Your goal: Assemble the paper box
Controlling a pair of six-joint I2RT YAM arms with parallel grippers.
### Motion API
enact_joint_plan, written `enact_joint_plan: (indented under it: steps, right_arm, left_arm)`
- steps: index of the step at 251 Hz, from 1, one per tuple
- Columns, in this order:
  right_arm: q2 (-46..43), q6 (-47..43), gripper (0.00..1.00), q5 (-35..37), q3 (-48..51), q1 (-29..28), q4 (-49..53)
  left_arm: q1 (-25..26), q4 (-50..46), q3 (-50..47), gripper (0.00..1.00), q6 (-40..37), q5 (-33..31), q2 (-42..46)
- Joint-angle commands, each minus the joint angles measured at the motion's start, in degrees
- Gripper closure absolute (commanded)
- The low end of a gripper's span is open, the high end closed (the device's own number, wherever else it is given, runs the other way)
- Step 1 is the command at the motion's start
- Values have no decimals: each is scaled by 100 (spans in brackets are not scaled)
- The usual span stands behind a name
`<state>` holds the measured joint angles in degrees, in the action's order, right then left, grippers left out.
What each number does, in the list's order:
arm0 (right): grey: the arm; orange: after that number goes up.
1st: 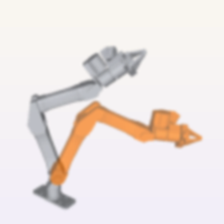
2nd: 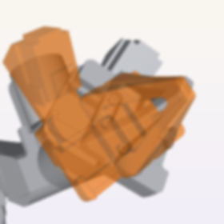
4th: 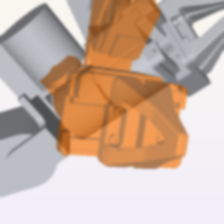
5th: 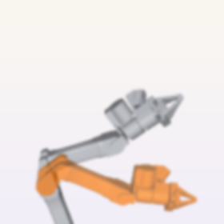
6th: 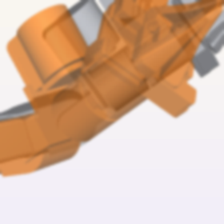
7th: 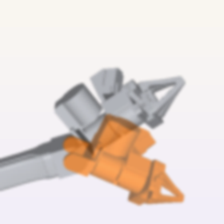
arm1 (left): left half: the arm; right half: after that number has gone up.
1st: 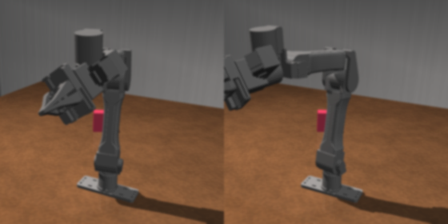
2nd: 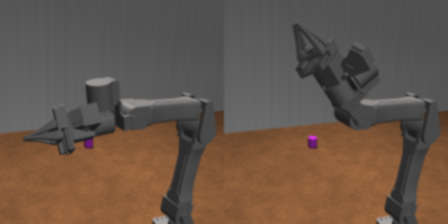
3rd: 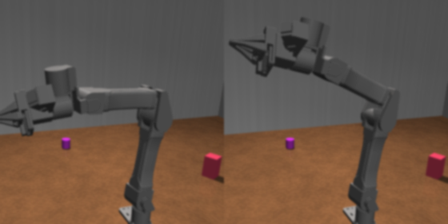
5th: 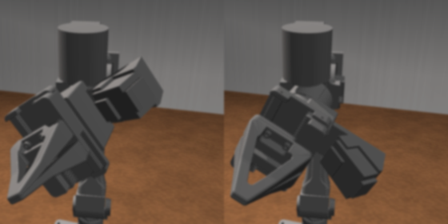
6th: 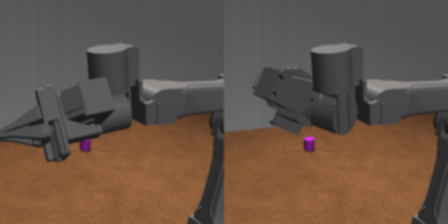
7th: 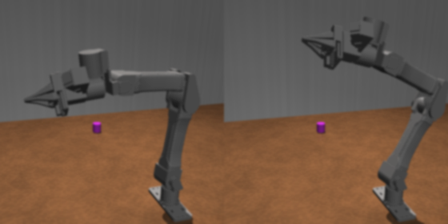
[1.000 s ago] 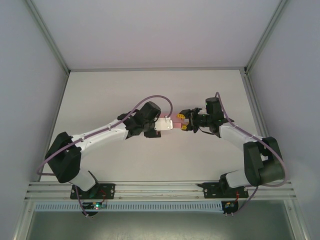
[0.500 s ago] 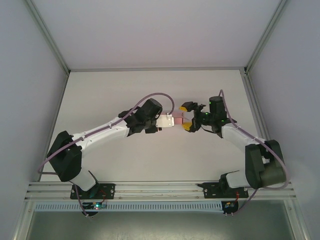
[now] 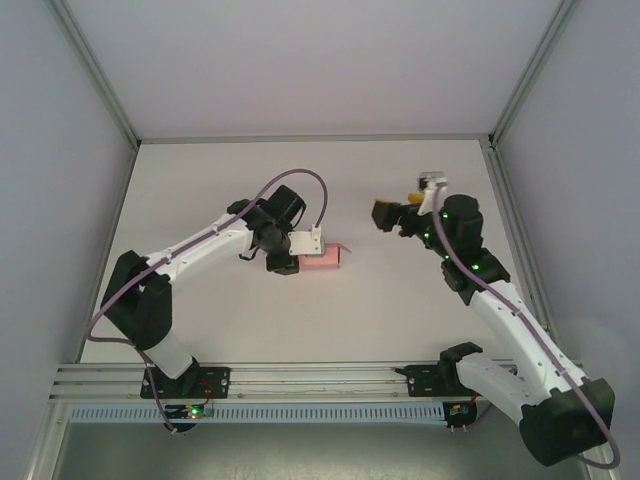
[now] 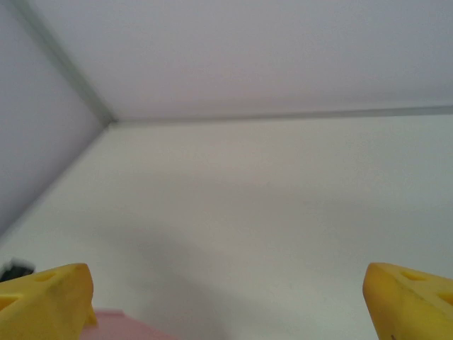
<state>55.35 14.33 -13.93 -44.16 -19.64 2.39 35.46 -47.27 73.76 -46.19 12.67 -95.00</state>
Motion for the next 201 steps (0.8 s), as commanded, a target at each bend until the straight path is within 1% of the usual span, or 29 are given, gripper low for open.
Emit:
enact_joint_plan:
  steps: [1,26,41,55,71,81,94,106,117,144,176,190,201]
  right_arm:
    - [374,-1744,6,-300,-235,-591,825]
    - [668,-2150,14,-417,-219,-932,1006]
    - [852,-2275,22,-372,-200,-1077,1073]
    - [1044,-2390,26,-339,-252,-1182,1170]
    - [1286,-2407,37,-151,-350,-1280,1205]
    - [1437,-2407,40,-28,-449,-1334,1245]
    - [1641,-2382,53,70,-605,-1357,1325]
    - [1815,-2380,57,121,-764,-1384,1466]
    - [1946,-2375,63,175,-892,-1409,1603]
    - [2157,-2384,67,244,-1089,-1464,1913]
    - [2234,-2437,62,161,-1113,-1473,2169]
    - [2234,-2488,62,102,-1102,-1468,2291]
    - [2234,-2539,60,-81,-1129,-1456,2429]
  left_arm:
    - [-109,-587,304,64,-106,343,-172]
    - [-175,-666,414,64,-186,571,-305]
    - [-193,-752,493,64,-240,597,-414]
    - [-199,-849,611,64,-205,559,-545]
    - [-226,-980,721,65,-222,619,-669]
    - [-230,-1034,773,65,-220,637,-727]
    - [-233,-1039,806,65,-214,677,-780]
    - [-233,-1039,834,65,-212,711,-805]
    - [-243,-1048,845,65,-222,770,-821]
    - [-252,-1010,864,65,-215,799,-832]
    - [-278,-1029,902,65,-218,838,-872]
    - [-279,-1039,887,65,-221,830,-893]
    - [-283,-1064,902,65,-227,834,-914]
